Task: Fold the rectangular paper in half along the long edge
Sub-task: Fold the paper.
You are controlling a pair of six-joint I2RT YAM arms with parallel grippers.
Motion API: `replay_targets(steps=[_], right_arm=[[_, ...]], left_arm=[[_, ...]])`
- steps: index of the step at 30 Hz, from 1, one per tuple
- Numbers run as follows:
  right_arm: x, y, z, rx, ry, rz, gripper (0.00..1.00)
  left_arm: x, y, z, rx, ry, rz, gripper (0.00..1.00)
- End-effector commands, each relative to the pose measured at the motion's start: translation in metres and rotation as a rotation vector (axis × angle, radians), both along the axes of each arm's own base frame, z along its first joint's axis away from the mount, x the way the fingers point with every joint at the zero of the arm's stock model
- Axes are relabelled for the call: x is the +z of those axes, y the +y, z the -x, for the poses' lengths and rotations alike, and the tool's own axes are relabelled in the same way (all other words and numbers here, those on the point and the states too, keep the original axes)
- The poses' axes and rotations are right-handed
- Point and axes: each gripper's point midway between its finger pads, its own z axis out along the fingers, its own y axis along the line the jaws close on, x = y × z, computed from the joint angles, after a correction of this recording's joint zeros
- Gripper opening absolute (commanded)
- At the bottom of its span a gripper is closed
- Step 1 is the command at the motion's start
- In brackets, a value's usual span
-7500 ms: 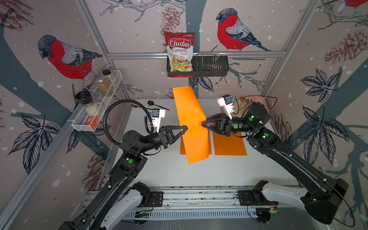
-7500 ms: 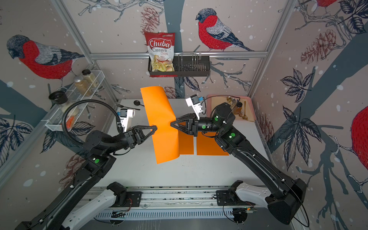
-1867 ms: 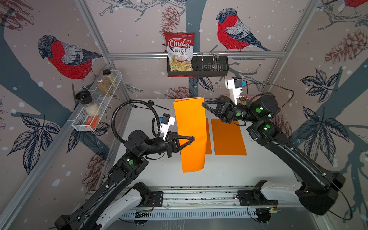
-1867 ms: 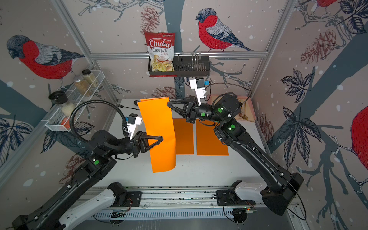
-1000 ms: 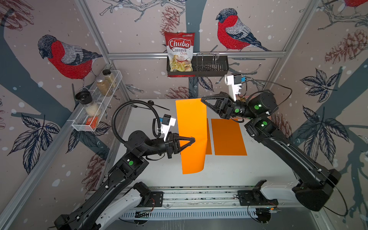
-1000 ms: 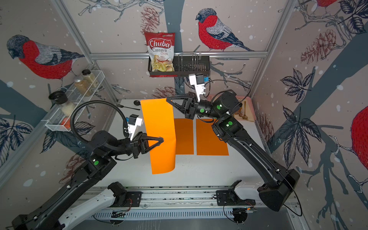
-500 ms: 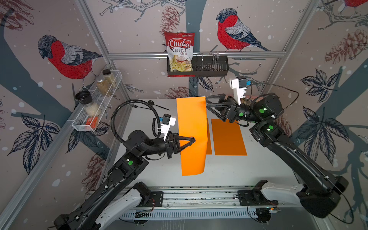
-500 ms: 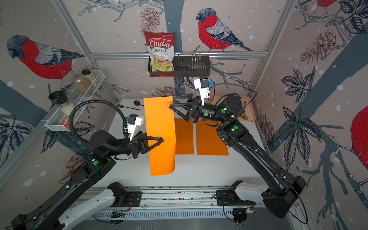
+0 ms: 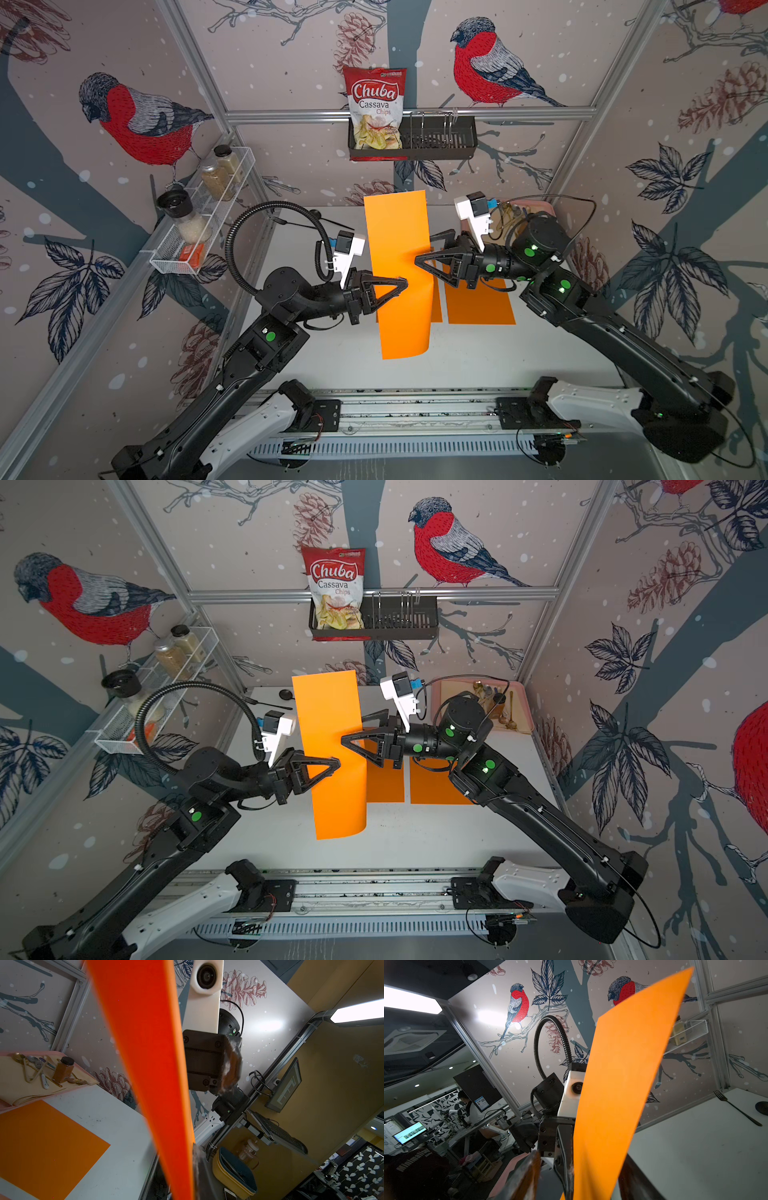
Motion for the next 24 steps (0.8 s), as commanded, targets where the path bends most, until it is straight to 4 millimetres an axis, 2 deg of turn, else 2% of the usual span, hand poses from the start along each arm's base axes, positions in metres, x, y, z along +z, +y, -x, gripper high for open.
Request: replay_targets(steps=[1,4,8,10,12,13,16,18,20,24], right_arm=[[-0.005,-0.002,0.001,-0.021,-0.010,0.017,0.42],[-0.010,-0.004,0.004,-0.025,-0.003,0.029,0.19],[-0.015,-0.008,0.006,-0.037,0.000,0.044,0.03],[-0.016,-0.011,0.008,-0.038,-0.001,0.046,0.06],[-0.017,-0.012,0.009,-0.040,0.000,0.052,0.24],[-0.018,-0.013,0.010,-0.035,-0.001,0.056,0.23],[-0.022,-0.013,0.014,-0.024,-0.002,0.068,0.01],[-0.022,-0.015,0.017,-0.016,-0.005,0.068,0.00],[-0.024,-0.016,0.018,-0.018,-0.003,0.077,0.07],[-0.027,-0.017,0.022,-0.002,-0.009,0.091,0.00]], left_arm=[[0.009,0.002,-0.002,0.020,-0.031,0.017,0.00],[0.013,0.002,-0.003,0.028,-0.036,0.024,0.00],[0.019,0.003,-0.002,0.031,-0.042,0.034,0.00],[0.023,0.004,0.000,0.024,-0.042,0.049,0.00],[0.026,0.004,0.000,0.018,-0.043,0.058,0.00],[0.027,0.003,0.000,0.016,-0.043,0.057,0.00],[0.030,0.002,0.000,0.012,-0.046,0.062,0.00],[0.031,0.002,-0.001,0.013,-0.047,0.063,0.00],[0.033,0.002,0.000,0.010,-0.050,0.067,0.00],[0.037,0.003,0.001,0.008,-0.054,0.077,0.00]])
